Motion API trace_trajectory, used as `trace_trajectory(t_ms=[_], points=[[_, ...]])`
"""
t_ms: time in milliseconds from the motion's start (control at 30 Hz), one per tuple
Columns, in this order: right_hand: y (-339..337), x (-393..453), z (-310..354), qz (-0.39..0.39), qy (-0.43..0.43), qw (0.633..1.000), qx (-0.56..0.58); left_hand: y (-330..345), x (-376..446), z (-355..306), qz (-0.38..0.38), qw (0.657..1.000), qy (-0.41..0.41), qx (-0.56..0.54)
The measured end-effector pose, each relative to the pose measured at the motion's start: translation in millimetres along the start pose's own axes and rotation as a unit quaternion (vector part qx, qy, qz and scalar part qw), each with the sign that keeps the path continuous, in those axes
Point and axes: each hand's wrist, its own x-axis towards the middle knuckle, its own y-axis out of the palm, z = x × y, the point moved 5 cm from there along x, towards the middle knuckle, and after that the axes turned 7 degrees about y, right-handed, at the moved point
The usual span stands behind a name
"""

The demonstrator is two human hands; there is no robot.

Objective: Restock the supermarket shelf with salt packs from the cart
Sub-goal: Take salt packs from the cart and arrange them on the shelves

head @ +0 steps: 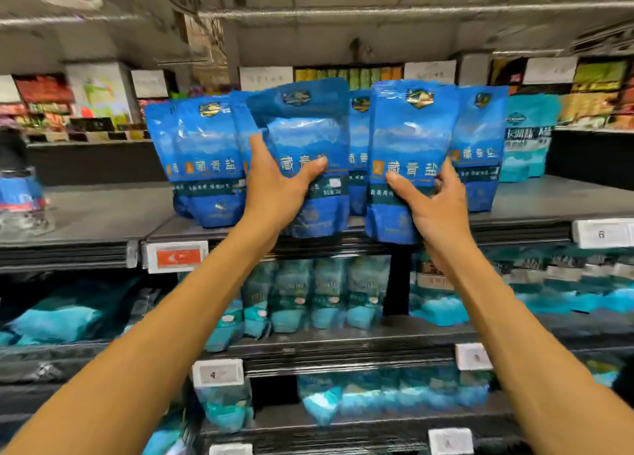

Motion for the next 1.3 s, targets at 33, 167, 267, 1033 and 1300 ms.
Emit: trace_trajectory(t_ms=[33,167,267,1033,1300], points=[[-1,14,1,-0.006,-0.012,1.000,-0.021,10,7,2,0.002,1.000,0.004,0.009],[-1,47,-9,-0.007,-0.025,0.997,-0.070,49,18,17,0.005,0.998,-0.006,0.056],[0,49,-16,0.003,0.004,0.992,-0.126,59,17,28,0.022,0.990,0.004,0.138],[-16,31,-27,0.035,0.004,0.929,-0.369,38,-5,16,0.101,0.842,0.131,0.513],[-32,16,-21,-0.001,-0.014,0.935,-0.353,23,-24,15,0.001,0.884,0.156,0.441]])
